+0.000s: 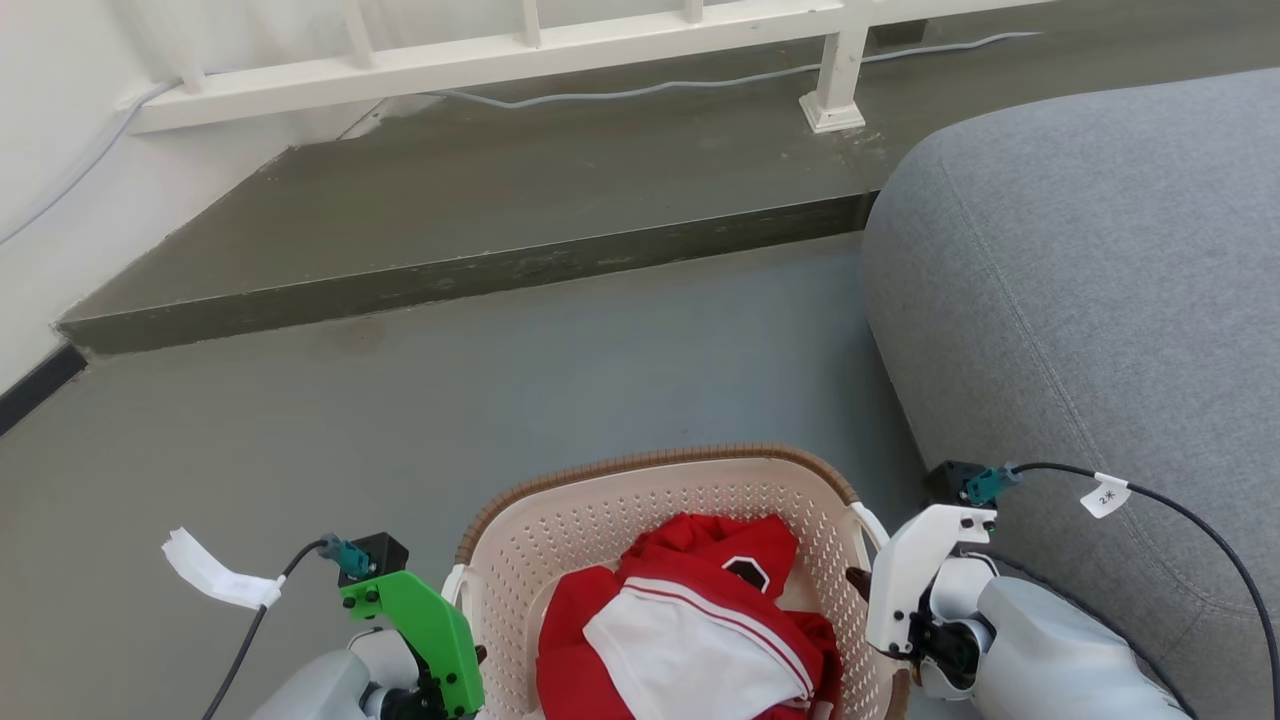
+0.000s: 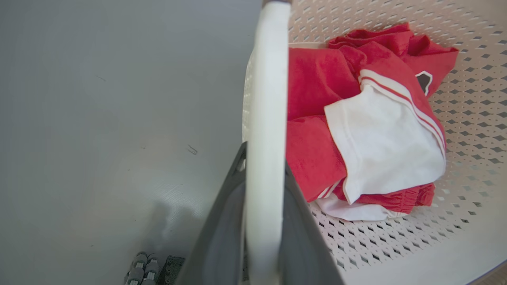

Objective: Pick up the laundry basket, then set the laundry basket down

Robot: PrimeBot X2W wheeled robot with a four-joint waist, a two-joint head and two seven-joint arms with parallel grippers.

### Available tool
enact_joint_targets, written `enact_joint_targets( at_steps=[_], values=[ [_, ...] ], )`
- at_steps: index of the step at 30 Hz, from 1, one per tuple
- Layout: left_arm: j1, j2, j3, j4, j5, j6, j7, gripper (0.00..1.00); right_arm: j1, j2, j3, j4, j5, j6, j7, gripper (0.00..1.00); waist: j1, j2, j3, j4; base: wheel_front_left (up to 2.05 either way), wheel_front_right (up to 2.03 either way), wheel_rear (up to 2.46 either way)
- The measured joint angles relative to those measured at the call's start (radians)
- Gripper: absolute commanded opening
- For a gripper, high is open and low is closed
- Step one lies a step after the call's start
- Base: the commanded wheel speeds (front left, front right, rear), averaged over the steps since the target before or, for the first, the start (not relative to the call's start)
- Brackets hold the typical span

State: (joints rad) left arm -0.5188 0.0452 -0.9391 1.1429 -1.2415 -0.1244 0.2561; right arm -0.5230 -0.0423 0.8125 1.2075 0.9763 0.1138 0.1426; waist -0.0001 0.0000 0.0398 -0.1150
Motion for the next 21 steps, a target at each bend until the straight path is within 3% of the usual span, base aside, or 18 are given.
enact_joint_targets(
  at_steps=[21],
  values=[
    [-0.004,-0.004,-0.001,0.011,-0.005,0.0,0.007,0.0,0.0,-0.007,0.021,-0.015,0.019,0.0,0.014,0.0,0.0,0.0,0.012,0.001,0.0,0.0,0.0]
  ],
)
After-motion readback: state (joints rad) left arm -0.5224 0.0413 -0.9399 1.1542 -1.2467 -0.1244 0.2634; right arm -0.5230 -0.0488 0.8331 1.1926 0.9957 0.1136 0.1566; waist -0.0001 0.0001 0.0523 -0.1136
